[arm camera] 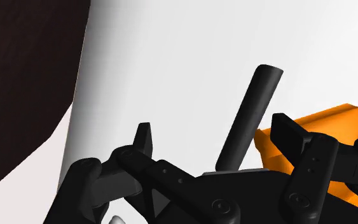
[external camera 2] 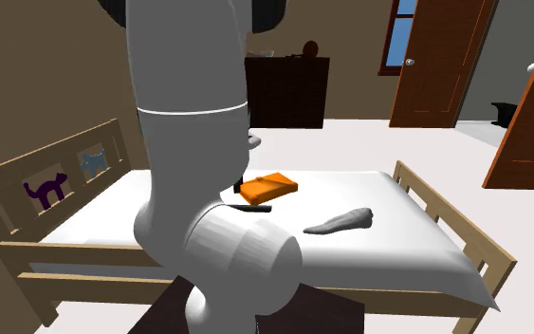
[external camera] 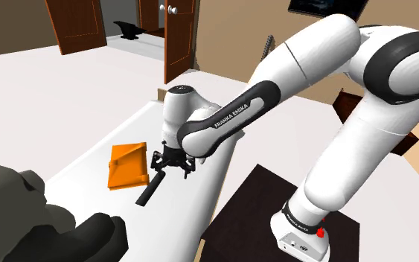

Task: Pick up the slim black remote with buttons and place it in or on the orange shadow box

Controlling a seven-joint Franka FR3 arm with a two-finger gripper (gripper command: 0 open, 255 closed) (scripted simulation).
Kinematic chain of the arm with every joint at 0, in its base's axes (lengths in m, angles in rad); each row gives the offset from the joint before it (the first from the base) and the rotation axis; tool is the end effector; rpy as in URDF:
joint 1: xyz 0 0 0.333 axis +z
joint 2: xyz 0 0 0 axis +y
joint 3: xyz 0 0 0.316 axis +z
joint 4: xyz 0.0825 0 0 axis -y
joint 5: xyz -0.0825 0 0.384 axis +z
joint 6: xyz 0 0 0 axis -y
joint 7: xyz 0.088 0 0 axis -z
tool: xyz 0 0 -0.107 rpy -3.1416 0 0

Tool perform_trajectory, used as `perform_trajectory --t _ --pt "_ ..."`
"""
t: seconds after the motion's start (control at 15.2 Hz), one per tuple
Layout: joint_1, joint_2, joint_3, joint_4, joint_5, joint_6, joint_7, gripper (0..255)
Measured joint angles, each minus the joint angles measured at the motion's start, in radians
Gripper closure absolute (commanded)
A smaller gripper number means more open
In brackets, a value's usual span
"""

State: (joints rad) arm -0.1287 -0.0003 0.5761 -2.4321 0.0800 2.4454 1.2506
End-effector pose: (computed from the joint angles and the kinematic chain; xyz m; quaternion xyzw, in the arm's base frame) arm 0.4369 0.2098 0.3057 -0.9078 0.4187 0.0149 0.0221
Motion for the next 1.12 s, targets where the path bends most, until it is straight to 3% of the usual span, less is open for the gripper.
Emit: perform_trajectory --t 0.2,0.53,0.86,1.12 --pt "0.018 0.16 -0.018 0.089 -0.152 0.042 0.193 0" --pt "0.119 0.384 -0.116 0.252 -0.327 0.064 0.455 0" --pt "0.213 0.572 -0.214 0.426 -0.401 0.059 0.62 0" --pt "0.233 0.633 -0.244 0.461 -0.423 0.084 0.646 0"
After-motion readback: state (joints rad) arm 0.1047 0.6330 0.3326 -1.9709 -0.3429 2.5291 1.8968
